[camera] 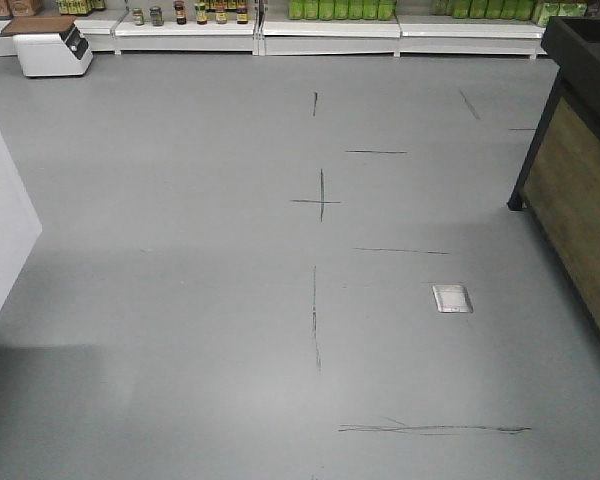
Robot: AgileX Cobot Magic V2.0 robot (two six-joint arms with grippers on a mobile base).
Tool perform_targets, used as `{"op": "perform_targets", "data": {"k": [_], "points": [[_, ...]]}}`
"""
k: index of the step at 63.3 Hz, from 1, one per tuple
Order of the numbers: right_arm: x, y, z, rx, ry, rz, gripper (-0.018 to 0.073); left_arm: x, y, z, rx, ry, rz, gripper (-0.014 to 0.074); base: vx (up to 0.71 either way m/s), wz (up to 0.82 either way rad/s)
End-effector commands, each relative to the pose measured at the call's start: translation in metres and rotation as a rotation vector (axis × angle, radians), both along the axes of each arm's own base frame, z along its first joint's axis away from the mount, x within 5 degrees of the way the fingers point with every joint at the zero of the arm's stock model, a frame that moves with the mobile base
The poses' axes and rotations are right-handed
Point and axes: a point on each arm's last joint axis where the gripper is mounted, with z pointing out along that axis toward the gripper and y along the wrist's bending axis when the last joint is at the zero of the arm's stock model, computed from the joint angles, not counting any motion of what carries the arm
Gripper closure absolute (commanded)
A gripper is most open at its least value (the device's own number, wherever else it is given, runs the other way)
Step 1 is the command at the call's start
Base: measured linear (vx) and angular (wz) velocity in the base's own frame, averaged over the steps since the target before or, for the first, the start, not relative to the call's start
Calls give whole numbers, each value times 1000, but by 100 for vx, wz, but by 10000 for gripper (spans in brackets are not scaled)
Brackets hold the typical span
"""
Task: Pick three apples into basket with both arms
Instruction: 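Drive the base forward and turn toward the fruit display table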
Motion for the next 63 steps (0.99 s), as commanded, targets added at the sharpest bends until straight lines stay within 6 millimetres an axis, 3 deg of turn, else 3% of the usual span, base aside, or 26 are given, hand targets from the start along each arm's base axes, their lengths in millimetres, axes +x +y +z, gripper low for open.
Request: {"op": "perform_targets", "data": {"k": [1, 63], "points": [[-1, 0, 2, -17, -69, 2, 561, -1, 0, 0, -4, -71, -2, 603, 0, 0], [-1, 0, 2, -17, -69, 2, 561, -1, 0, 0, -4, -71, -2, 603, 0, 0]]}}
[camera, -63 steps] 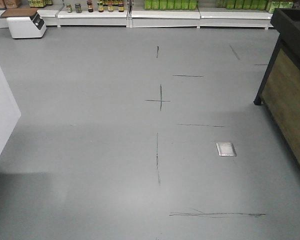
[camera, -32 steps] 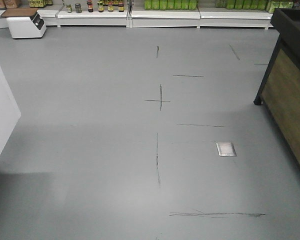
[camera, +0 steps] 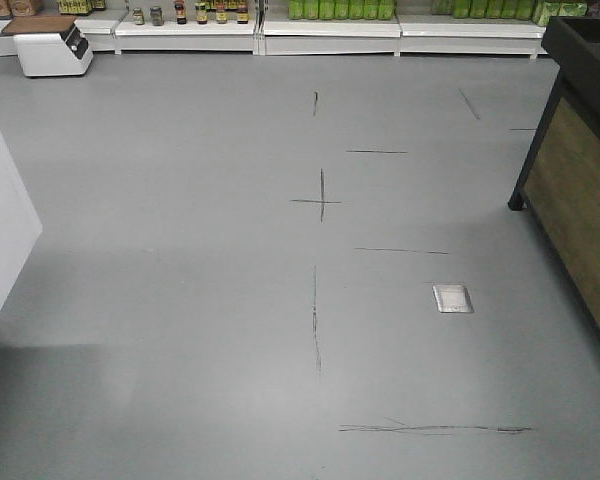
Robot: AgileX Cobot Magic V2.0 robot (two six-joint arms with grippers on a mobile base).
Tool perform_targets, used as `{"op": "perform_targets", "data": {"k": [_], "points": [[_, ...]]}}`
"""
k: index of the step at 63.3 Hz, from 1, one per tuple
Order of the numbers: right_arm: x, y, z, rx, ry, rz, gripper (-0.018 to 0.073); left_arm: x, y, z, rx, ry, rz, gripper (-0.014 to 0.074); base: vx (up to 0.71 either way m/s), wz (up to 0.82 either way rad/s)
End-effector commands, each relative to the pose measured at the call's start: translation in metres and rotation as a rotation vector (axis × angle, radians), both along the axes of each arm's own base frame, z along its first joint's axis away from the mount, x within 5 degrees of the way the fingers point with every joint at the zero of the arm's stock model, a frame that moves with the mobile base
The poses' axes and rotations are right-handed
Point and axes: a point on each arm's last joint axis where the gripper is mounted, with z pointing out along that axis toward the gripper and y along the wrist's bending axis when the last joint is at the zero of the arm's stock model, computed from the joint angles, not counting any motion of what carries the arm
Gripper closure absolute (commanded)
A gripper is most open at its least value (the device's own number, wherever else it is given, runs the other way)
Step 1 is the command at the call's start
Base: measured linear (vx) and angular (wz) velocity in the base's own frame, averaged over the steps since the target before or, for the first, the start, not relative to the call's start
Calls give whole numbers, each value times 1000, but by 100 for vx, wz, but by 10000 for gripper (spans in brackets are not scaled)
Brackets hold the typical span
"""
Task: Pick three apples into basket with both arms
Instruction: 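Drive the base forward and turn toward the fruit display table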
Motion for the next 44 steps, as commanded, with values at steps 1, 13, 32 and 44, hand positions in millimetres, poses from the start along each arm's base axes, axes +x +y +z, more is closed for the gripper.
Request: {"op": "perform_targets", "data": {"k": [1, 13, 32, 44], "points": [[-1, 0, 3, -17, -70, 2, 561, -1, 0, 0, -4, -71, -2, 603, 0, 1], [-1, 0, 3, -17, -71, 2, 561, -1, 0, 0, -4, -71, -2, 603, 1, 2], [-1, 0, 3, -17, -71, 2, 561, -1, 0, 0, -4, -71, -2, 603, 5, 3], [-1, 0, 3, -17, -71, 2, 561, -1, 0, 0, -4, -71, -2, 603, 11, 2]]}}
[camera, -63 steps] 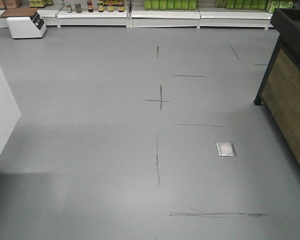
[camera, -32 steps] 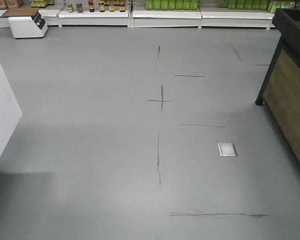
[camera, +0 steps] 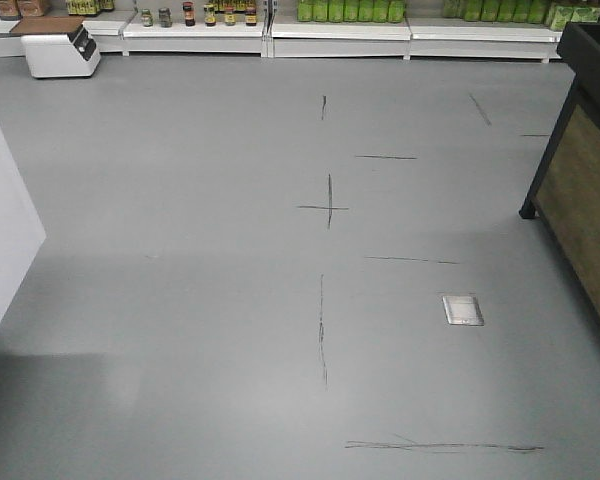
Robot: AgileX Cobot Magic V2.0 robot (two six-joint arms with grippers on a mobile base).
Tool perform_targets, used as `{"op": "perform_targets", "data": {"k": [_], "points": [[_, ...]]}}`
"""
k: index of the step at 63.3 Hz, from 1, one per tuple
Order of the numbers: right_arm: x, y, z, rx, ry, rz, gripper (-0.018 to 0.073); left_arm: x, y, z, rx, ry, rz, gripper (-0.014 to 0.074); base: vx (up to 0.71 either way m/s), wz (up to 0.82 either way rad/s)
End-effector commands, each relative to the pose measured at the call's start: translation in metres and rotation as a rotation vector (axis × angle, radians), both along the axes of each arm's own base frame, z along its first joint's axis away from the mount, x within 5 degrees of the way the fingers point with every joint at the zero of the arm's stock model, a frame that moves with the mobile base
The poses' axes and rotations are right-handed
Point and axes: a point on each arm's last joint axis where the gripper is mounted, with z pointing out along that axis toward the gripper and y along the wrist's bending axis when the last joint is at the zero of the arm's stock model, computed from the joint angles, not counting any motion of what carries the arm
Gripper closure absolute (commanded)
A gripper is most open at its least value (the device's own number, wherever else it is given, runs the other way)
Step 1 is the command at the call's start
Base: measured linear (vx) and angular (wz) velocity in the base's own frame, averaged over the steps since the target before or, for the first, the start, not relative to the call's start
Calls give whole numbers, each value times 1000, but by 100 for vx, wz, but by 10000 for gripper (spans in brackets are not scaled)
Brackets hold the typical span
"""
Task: Pick three apples into basket with both arms
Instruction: 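Drive the base forward and turn toward the fruit display table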
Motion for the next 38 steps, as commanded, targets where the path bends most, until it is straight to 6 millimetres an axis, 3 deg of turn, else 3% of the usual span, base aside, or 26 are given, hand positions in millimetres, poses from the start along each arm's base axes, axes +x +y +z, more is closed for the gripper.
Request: {"op": "perform_targets", "data": {"k": [1, 38], "points": [[-1, 0, 3, -17, -71, 2, 561, -1, 0, 0, -4, -71, -2, 603, 14, -4], [-1, 0, 3, -17, -71, 2, 561, -1, 0, 0, -4, -71, -2, 603, 16, -10]]}}
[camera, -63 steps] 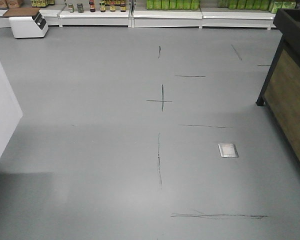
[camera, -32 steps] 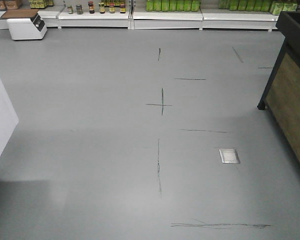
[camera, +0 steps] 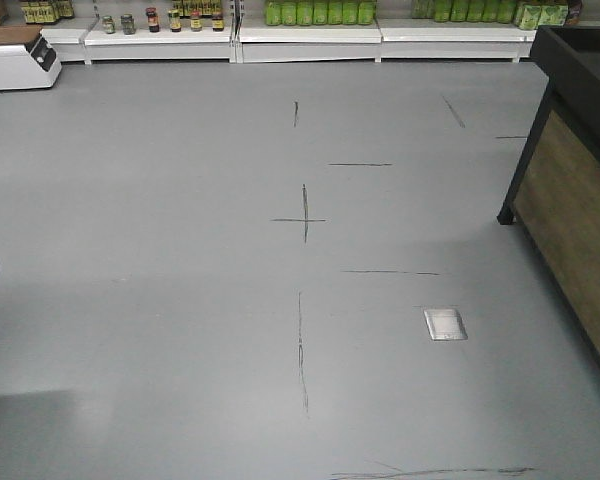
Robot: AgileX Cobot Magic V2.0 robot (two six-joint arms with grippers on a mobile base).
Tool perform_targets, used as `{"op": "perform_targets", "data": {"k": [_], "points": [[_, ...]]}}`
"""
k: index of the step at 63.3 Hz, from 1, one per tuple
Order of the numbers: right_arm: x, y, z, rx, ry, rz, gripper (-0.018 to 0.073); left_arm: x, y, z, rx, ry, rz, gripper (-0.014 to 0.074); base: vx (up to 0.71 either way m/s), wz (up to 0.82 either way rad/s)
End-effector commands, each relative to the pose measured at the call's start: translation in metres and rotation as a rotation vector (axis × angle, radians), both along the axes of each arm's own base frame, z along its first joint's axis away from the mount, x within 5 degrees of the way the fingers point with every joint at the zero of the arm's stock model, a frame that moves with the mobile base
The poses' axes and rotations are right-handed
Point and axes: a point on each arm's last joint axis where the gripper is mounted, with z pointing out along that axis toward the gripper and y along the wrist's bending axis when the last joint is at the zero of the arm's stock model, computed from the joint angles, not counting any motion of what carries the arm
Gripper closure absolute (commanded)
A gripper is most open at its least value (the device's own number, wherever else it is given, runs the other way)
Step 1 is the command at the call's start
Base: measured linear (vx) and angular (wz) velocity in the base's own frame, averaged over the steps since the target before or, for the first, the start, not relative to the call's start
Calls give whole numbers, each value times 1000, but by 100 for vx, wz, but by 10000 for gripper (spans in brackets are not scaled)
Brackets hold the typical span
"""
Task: Pick three apples into basket with both arms
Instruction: 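Drive the base forward and turn toward the fruit display table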
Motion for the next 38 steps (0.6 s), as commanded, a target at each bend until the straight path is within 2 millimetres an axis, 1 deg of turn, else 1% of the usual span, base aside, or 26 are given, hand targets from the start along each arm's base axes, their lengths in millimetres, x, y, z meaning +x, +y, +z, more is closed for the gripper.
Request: {"op": "perform_targets", "data": {"k": [1, 38], "points": [[-1, 0, 3, -17, -71, 2, 561, -1, 0, 0, -4, -71, -2, 603, 16, 2], [-1, 0, 3, -17, -70, 2, 561, -1, 0, 0, -4, -71, -2, 603, 19, 3]]}}
